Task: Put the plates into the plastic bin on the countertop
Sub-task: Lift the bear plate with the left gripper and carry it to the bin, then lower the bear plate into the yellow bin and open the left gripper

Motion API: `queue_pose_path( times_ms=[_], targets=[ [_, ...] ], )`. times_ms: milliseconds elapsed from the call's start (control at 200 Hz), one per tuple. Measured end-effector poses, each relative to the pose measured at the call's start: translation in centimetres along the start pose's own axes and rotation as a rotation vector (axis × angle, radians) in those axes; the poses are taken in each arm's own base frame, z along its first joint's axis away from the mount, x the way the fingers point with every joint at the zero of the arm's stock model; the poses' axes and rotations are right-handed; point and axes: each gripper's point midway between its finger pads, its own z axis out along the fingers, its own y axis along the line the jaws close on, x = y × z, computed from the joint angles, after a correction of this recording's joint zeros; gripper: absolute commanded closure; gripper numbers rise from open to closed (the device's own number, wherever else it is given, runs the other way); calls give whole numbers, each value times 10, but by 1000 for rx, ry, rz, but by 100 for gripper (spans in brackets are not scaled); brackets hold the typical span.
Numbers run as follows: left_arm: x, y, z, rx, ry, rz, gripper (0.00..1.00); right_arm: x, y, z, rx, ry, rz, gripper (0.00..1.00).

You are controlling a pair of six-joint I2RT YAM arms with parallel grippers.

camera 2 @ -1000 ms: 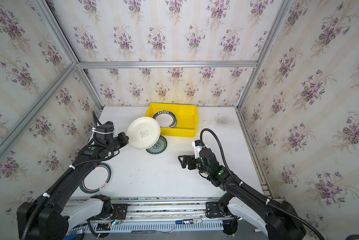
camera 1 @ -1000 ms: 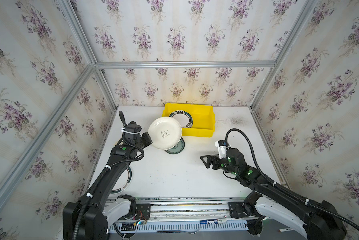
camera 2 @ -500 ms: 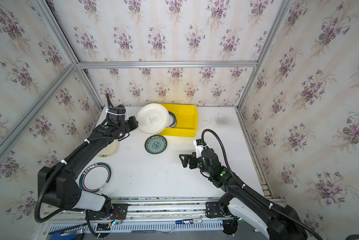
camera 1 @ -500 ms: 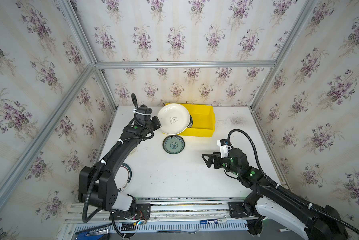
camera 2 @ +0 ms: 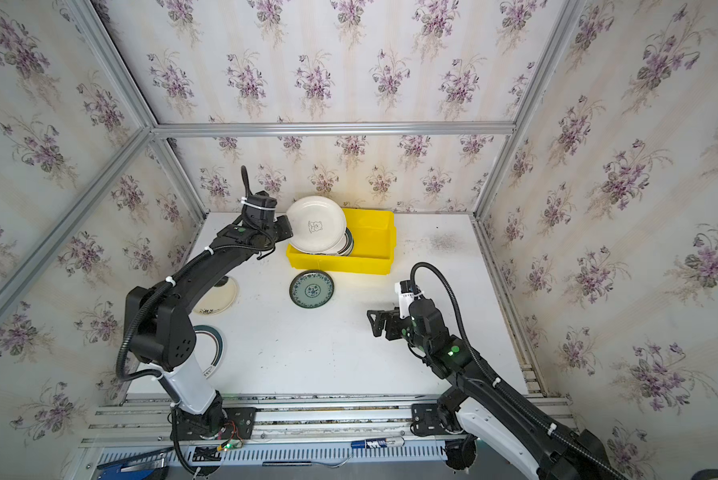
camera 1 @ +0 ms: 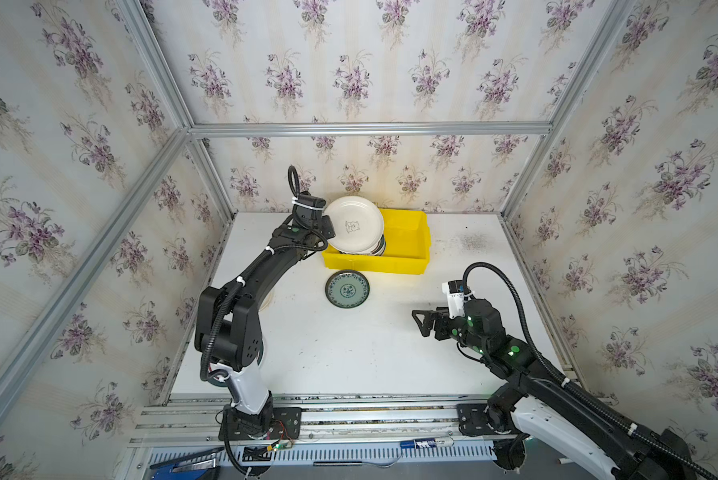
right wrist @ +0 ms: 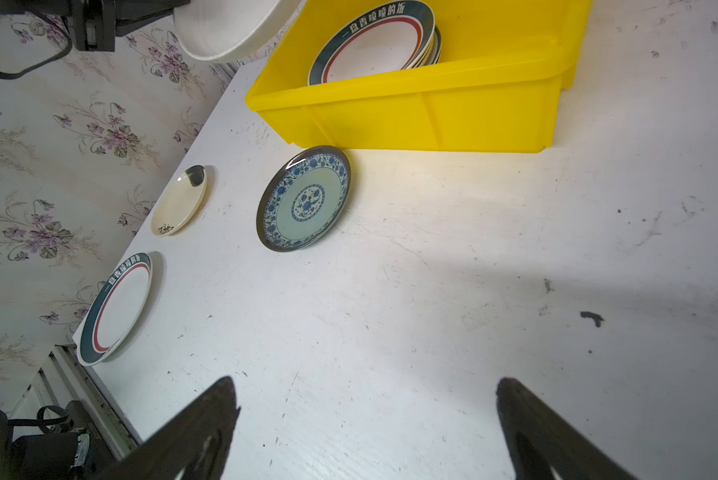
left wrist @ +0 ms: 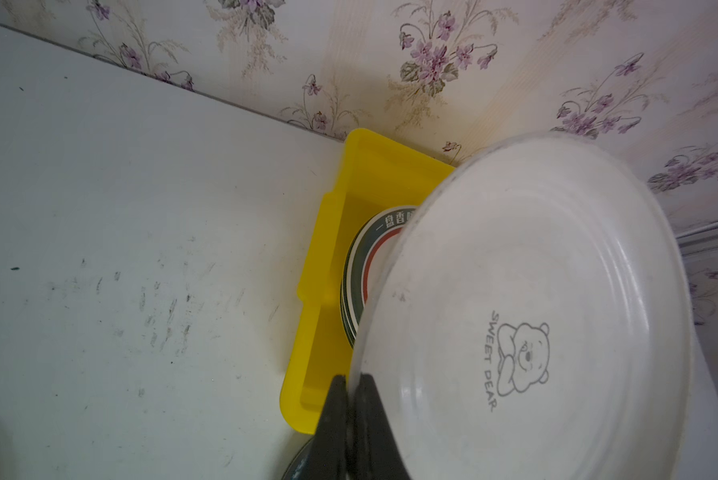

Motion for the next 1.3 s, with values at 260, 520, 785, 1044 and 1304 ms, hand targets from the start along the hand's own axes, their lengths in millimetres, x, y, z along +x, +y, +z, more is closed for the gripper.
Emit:
queue_pose_path(
  times_ms=[260,520,785,1044,1304],
  targets=[
    [-9,-12,33,-75,-16,79,100,7,-9,-6,31,7,27,1],
    [1,-26,63,-132,4,169,100,18,-20,-11,66,9,57,1],
    [12,-14,85,-209,41,217,99,23,-29,-10,93,22,71,1],
    [17,-14,98,-229,67,255,72,26,-41,-5,136,43,94,1],
    [5,-19,92,-219,50,281,51,31,-47,0,150,74,112,1]
  ],
)
